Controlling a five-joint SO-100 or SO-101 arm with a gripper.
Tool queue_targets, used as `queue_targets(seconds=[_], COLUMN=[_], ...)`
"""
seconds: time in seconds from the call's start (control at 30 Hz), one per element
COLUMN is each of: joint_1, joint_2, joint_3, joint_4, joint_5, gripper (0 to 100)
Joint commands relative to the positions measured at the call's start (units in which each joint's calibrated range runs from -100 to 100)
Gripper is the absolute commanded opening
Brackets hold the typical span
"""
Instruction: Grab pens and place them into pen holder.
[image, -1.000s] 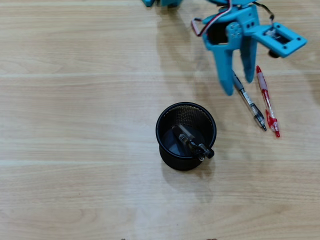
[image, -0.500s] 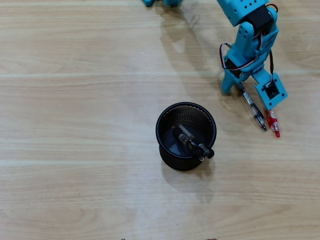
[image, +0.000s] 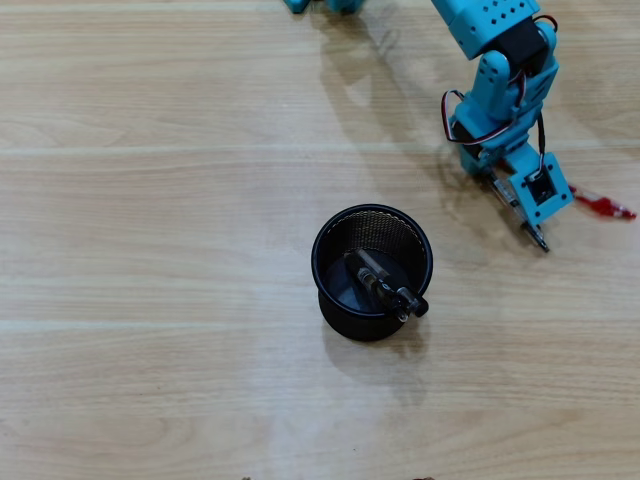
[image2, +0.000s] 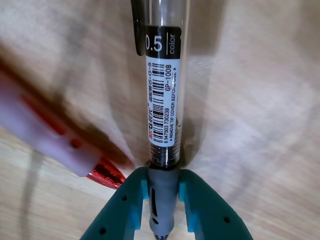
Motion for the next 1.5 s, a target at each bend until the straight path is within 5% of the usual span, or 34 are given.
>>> queue_targets(seconds=[0.0, 0.17, 0.37, 0.57, 0.8, 1.23, 1.37, 1.47], joint_1=[3.5, 12.5, 24.7, 27.4, 27.9, 27.6, 25.4, 20.6], joint_2=[-7.5, -26.0, -31.8, -31.4, -31.4, -32.4, -35.7, -38.6], joint_3=[-5.0, -7.8, 1.2, 18.7, 37.4, 39.1, 35.0, 27.6], joint_4=[0.3, -12.3, -45.1, -54.9, -71.4, -77.8, -73.8, -57.5], joint_5=[0.4, 5.1, 4.3, -2.0, -2.6, 0.6, 7.2, 16.2], gripper=[2, 2, 2, 2, 2, 9, 9, 9])
